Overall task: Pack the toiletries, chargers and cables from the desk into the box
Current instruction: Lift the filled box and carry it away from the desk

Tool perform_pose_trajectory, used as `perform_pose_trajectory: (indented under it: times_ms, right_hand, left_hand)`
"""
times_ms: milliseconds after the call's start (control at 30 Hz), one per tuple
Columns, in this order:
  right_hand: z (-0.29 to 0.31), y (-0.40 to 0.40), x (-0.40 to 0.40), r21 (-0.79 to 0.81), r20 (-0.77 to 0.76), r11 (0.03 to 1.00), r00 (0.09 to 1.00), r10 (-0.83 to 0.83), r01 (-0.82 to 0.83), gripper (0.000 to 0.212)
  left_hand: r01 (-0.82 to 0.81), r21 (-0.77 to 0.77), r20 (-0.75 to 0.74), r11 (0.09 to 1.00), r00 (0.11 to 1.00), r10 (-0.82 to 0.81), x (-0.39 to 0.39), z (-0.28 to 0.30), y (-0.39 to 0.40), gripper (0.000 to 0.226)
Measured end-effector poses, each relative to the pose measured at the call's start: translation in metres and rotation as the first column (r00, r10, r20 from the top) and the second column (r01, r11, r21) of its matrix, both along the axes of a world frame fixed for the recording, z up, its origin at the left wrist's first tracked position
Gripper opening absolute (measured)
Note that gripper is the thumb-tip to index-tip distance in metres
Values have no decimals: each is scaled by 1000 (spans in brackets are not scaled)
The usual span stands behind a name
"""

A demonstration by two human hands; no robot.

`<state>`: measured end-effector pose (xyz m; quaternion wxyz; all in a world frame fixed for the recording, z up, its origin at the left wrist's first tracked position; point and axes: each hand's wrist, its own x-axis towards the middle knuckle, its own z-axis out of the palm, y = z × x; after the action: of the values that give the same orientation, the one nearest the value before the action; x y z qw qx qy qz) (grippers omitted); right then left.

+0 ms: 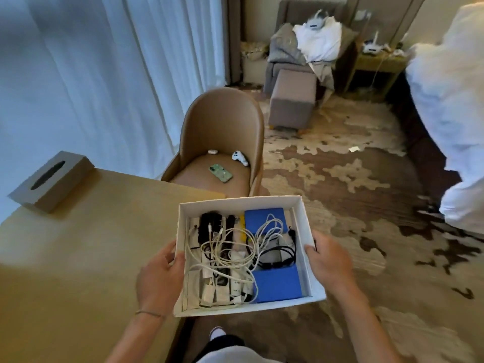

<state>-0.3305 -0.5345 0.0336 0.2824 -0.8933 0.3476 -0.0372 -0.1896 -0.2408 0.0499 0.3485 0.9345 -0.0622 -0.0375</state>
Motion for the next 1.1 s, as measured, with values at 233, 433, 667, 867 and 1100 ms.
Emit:
perform_pose_trajectory:
  times_ms: [233,433,667,867,1100]
  right_hand:
    - [-2,-61,-158,49,44,957,957,-288,286,23]
    - [5,-98,-312,-13,16,856,856,-516,516,18]
    - [-3,-110,-464,-45,44,636,637,-769,771,30]
    - [-18,-95,-573,-66,72,391,395,-916,918,18]
    - [-31,-75,-675,-57,59,96,100,-993,994,17]
  left_hand:
    - [268,-41,16,963,963,-268,-87,0,-109,36]
    - [510,-52,93,859,859,-504,-181,-11,-208,31]
    - [765,-34,138,643,640,-756,-290,-23,-317,36]
    - [917,-27,91,398,399,-912,-382,-25,-391,37]
    - [992,-13,14,127,127,-992,-505,-27,-460,37]
